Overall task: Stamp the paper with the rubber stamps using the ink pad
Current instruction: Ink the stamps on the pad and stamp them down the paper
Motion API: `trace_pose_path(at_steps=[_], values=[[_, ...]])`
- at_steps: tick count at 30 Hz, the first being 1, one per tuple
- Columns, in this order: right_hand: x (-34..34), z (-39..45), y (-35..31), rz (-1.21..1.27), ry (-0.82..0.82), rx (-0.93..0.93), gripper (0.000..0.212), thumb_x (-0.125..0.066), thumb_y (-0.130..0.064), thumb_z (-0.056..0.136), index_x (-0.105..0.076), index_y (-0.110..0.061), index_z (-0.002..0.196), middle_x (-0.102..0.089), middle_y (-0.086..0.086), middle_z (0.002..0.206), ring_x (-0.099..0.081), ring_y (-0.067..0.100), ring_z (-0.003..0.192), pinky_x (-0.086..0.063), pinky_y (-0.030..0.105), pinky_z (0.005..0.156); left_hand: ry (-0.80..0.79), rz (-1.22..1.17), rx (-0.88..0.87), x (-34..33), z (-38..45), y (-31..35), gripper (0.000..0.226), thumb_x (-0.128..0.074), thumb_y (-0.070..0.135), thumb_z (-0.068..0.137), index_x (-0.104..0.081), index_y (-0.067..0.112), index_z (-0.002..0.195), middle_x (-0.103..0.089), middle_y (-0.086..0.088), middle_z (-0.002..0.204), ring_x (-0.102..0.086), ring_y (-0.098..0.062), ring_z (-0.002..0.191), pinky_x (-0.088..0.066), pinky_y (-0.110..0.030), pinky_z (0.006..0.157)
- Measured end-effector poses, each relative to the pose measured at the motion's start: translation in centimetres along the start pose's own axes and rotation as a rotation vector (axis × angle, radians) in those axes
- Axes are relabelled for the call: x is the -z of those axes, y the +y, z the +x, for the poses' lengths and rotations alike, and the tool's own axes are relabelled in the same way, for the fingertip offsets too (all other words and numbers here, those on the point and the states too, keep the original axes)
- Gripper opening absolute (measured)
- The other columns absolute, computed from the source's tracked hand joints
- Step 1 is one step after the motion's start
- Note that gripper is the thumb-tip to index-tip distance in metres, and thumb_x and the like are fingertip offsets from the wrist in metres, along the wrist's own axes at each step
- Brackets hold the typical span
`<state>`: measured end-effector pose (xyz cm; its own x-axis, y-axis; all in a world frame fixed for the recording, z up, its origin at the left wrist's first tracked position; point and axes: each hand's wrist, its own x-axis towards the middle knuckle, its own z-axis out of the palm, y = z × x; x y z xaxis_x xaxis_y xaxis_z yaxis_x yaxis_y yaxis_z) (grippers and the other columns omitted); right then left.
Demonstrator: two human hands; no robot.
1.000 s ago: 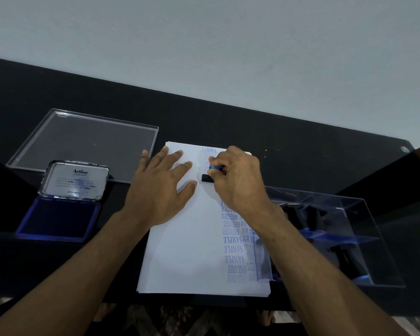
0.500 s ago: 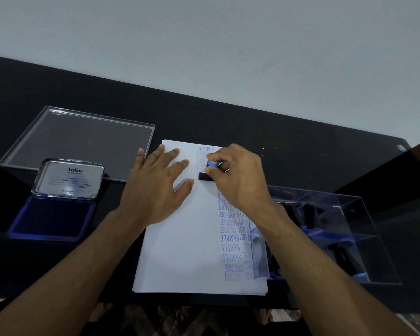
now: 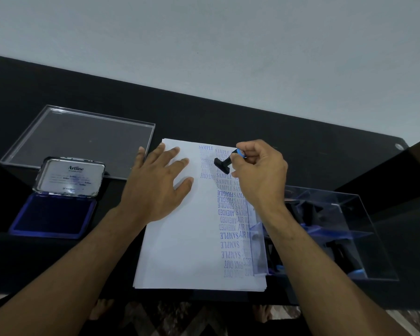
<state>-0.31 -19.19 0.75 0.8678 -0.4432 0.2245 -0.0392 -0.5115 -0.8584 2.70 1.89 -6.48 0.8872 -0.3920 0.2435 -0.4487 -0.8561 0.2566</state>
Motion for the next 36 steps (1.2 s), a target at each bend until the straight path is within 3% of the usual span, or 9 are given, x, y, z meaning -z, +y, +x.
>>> trace_pose_path(at_steps=[14, 21, 27, 31, 36], values=[[2.8, -2.2, -1.3, 0.058, 0.040, 0.021, 0.014, -0.073, -0.010, 0.083, -0.072, -0.019, 0.094, -0.070, -0.007, 0.085, -0.069, 0.012, 0.075, -0.061, 0.036, 0.067, -0.029, -0.008, 0.022, 2.0, -0.4, 2.0, 0.068, -0.032, 0.064, 0.093, -0.053, 0.024, 0.144, -0.042, -0.006, 0.157, -0.028, -0.028, 0.150, -0.012, -0.062, 0.121], [7.5, -5.6, -1.7, 0.036, 0.097, 0.025, 0.013, -0.073, -0.012, 0.083, -0.072, -0.020, 0.092, -0.069, -0.011, 0.084, -0.067, 0.004, 0.075, -0.060, 0.028, 0.069, -0.015, -0.136, -0.027, 4.1, -2.4, 8.2, 0.067, -0.036, 0.066, 0.092, -0.052, 0.028, 0.144, -0.040, -0.002, 0.158, -0.029, -0.026, 0.150, -0.016, -0.058, 0.123], [12.8, -8.1, 0.2, 0.042, 0.175, -0.022, 0.013, -0.072, -0.015, 0.083, -0.072, -0.020, 0.094, -0.070, -0.010, 0.084, -0.068, 0.005, 0.075, -0.060, 0.029, 0.067, -0.007, -0.181, -0.150, 3.9, -3.1, 14.0, 0.057, -0.047, 0.059, 0.097, -0.053, 0.027, 0.144, -0.041, -0.001, 0.157, -0.029, -0.022, 0.149, -0.019, -0.048, 0.122], [16.8, -9.1, 1.8, -0.004, 0.263, -0.043, 0.012, -0.073, -0.015, 0.082, -0.072, -0.020, 0.092, -0.070, -0.011, 0.083, -0.066, 0.002, 0.073, -0.055, 0.019, 0.067, 0.002, -0.238, -0.241, 3.3, -3.5, 18.0, 0.056, -0.051, 0.056, 0.094, -0.059, 0.023, 0.138, -0.050, -0.004, 0.150, -0.038, -0.026, 0.144, -0.034, -0.052, 0.116], [20.1, -10.2, 4.0, -0.058, 0.313, -0.091, 0.011, -0.070, -0.014, 0.079, -0.068, -0.023, 0.086, -0.068, -0.009, 0.081, -0.064, 0.004, 0.071, -0.053, 0.019, 0.064, -0.038, -0.257, -0.283, 2.2, -3.5, 21.7, 0.056, -0.052, 0.054, 0.092, -0.060, 0.022, 0.137, -0.050, -0.004, 0.150, -0.034, -0.026, 0.146, -0.032, -0.053, 0.117]])
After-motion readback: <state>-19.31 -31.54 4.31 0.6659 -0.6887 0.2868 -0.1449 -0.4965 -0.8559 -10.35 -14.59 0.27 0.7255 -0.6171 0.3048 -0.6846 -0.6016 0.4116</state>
